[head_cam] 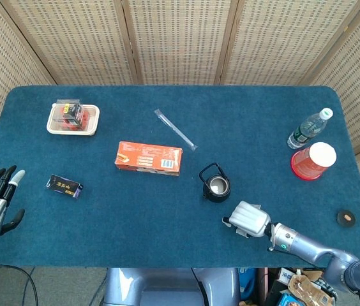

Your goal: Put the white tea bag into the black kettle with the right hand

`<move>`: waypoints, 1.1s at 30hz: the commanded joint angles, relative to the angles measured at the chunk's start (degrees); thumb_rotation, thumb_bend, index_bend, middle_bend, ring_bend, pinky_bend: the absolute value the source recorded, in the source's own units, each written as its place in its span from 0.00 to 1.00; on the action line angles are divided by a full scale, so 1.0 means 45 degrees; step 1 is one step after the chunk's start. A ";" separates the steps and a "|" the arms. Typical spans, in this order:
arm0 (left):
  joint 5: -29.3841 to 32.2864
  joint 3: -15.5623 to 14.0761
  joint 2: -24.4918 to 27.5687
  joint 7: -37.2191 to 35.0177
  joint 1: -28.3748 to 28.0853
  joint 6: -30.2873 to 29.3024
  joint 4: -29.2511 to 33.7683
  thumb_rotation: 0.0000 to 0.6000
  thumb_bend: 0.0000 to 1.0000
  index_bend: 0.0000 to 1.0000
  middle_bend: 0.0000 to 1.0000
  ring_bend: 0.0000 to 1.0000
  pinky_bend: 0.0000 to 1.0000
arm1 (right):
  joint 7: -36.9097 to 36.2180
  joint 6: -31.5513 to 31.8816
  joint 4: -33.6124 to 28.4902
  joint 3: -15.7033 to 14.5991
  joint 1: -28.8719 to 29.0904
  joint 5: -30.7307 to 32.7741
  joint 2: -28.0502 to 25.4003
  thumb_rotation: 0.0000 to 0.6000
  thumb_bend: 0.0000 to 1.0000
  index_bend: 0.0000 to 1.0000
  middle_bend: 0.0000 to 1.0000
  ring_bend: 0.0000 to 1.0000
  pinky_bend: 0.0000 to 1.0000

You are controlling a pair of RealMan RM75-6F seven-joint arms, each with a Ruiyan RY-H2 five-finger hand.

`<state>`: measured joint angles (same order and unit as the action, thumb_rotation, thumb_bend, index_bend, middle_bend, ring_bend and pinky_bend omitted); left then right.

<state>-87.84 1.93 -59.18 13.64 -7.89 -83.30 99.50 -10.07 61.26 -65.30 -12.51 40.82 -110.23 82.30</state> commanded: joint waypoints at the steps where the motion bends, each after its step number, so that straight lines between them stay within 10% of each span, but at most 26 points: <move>1: -0.0007 -0.0005 0.0005 0.0016 0.0007 -0.0015 0.0022 1.00 0.37 0.02 0.00 0.00 0.00 | 0.0005 0.0029 0.0057 -0.0053 -0.0039 0.0018 0.0034 1.00 0.53 0.51 0.77 0.80 0.88; 33: -0.0044 -0.0052 -0.0008 0.0287 0.0011 -0.0034 0.0238 1.00 0.37 0.02 0.00 0.00 0.00 | -0.0290 0.0393 0.0947 -0.0433 -0.0285 0.0157 0.0431 1.00 0.55 0.53 0.77 0.80 0.88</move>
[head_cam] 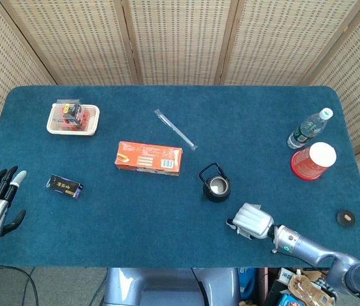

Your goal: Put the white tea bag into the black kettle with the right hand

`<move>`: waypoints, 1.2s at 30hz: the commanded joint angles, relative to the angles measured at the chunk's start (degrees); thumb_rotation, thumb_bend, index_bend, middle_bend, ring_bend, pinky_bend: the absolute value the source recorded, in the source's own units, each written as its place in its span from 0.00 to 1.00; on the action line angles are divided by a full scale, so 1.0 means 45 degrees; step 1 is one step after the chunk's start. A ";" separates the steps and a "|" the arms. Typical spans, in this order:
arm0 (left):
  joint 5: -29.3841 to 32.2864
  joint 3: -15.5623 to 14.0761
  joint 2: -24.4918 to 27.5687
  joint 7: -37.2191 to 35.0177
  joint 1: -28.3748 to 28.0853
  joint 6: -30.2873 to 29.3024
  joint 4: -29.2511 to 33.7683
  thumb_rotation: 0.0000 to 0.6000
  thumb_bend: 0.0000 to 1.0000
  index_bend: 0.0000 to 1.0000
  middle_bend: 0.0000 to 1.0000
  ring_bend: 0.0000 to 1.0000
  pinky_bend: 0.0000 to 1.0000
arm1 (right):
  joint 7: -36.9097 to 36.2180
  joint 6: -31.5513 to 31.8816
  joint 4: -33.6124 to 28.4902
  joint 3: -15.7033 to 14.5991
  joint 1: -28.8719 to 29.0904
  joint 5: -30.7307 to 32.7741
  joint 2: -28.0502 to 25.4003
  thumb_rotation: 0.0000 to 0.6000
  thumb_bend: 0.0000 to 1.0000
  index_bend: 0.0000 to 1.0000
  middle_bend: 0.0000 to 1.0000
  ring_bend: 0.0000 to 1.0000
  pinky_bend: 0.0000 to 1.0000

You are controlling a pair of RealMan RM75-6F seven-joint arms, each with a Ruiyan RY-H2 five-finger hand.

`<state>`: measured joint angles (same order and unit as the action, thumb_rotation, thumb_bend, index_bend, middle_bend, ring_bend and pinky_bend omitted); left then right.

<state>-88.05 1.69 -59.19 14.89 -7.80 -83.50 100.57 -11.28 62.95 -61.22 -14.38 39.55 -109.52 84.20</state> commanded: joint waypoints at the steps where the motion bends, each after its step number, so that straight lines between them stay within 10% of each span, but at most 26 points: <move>1: 0.0001 0.0007 -0.0009 0.0016 -0.0016 0.0014 0.0003 1.00 0.37 0.02 0.00 0.00 0.00 | -0.0038 0.0033 0.0069 -0.0029 -0.0007 -0.0002 0.0015 1.00 0.55 0.53 0.77 0.80 0.88; 36: -0.0057 -0.0031 0.0066 -0.0112 0.0022 -0.0042 0.0055 1.00 0.37 0.02 0.00 0.00 0.00 | -0.0357 0.0311 0.0287 -0.0275 -0.0174 0.0065 0.0022 1.00 0.71 0.59 0.80 0.80 0.88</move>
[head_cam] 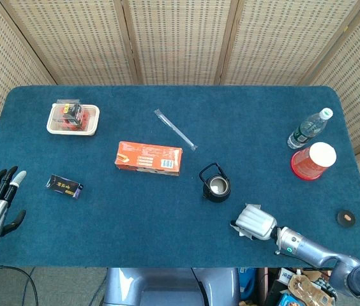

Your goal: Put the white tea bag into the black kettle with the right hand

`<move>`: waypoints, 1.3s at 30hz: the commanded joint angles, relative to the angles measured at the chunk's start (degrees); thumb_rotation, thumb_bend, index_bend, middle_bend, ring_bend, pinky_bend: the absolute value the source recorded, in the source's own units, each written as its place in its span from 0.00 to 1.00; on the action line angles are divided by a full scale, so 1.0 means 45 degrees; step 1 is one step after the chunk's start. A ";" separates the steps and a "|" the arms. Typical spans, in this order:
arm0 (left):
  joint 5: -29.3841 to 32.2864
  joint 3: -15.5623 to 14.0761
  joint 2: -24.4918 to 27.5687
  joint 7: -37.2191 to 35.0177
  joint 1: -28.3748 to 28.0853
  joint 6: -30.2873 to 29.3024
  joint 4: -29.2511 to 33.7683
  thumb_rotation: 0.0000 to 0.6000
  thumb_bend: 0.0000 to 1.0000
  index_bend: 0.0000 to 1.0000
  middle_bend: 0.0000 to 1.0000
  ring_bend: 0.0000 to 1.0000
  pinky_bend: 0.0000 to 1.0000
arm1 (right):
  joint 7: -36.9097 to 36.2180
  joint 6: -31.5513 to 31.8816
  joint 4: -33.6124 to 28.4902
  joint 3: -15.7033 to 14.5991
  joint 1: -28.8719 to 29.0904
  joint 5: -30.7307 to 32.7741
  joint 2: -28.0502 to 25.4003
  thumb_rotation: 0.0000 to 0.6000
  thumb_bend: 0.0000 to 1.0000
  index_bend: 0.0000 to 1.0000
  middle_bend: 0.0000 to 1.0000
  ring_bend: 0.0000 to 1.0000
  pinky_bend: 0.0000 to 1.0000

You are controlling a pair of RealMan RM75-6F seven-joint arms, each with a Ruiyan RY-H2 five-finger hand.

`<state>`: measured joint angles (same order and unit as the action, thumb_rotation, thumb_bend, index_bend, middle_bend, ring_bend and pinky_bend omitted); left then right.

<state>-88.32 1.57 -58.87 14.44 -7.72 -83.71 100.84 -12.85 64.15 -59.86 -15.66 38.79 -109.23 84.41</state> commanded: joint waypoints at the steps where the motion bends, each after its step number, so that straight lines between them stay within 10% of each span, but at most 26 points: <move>1: 0.0007 -0.0005 -0.0010 -0.0023 0.0004 0.0005 -0.0012 1.00 0.37 0.02 0.00 0.00 0.00 | 0.0008 0.0084 -0.0033 0.0028 -0.0001 0.0000 -0.0049 1.00 0.72 0.59 0.80 0.80 0.88; 39: -0.0135 -0.0214 -0.0427 -0.0490 -0.0149 0.0435 -0.0449 1.00 0.37 0.02 0.00 0.00 0.00 | 0.0274 0.0854 -0.5911 0.3430 0.0933 0.2432 -0.5284 1.00 0.74 0.59 0.80 0.80 0.89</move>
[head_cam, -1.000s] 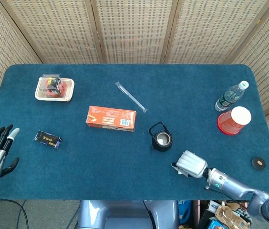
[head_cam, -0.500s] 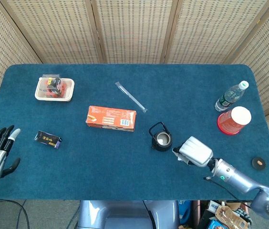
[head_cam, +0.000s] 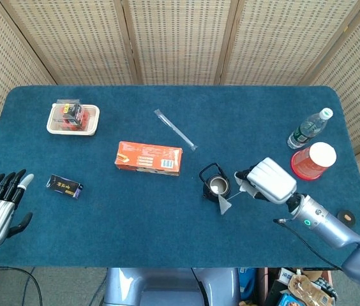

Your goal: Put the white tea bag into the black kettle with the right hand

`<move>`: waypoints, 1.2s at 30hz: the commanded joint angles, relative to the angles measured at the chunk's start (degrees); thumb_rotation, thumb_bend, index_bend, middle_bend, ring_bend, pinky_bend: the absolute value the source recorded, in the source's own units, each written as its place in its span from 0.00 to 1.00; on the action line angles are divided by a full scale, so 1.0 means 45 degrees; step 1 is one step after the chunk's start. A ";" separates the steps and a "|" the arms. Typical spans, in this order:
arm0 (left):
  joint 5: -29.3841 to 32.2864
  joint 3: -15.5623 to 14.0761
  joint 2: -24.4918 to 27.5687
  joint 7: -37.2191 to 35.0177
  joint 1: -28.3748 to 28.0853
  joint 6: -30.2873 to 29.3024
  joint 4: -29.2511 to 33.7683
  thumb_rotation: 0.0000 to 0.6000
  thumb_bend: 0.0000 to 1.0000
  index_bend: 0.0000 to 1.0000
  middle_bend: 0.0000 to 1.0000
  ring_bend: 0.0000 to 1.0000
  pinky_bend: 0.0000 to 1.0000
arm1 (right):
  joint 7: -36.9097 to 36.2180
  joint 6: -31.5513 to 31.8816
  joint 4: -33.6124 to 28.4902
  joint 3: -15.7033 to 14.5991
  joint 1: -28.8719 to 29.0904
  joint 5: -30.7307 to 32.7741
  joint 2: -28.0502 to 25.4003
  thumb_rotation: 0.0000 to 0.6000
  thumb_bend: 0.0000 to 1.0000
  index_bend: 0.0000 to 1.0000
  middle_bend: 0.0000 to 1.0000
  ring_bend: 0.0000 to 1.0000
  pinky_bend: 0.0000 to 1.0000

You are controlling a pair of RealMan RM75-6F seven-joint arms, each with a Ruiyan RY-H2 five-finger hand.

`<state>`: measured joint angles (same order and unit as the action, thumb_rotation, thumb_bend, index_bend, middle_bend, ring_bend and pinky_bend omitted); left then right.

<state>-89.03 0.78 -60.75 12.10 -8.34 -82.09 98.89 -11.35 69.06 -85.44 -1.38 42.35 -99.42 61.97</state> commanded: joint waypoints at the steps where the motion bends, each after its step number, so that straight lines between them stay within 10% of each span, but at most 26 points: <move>1: 0.0031 -0.0042 -0.0014 0.0040 -0.0011 0.0080 -0.0015 1.00 0.37 0.02 0.00 0.00 0.00 | -0.0086 -0.0378 -0.0334 0.0313 0.0197 0.0321 -0.0421 1.00 0.74 0.59 0.80 0.80 0.89; 36: 0.0395 -0.0121 -0.0425 -0.0417 -0.0047 0.0400 -0.0615 1.00 0.37 0.02 0.00 0.00 0.00 | 0.0062 -0.3192 -0.1078 0.1503 0.1336 0.1482 -0.1036 1.00 0.74 0.60 0.80 0.80 0.89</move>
<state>-87.25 0.25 -62.64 10.25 -8.55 -80.30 96.15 -11.29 55.11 -90.48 5.37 48.15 -92.85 57.04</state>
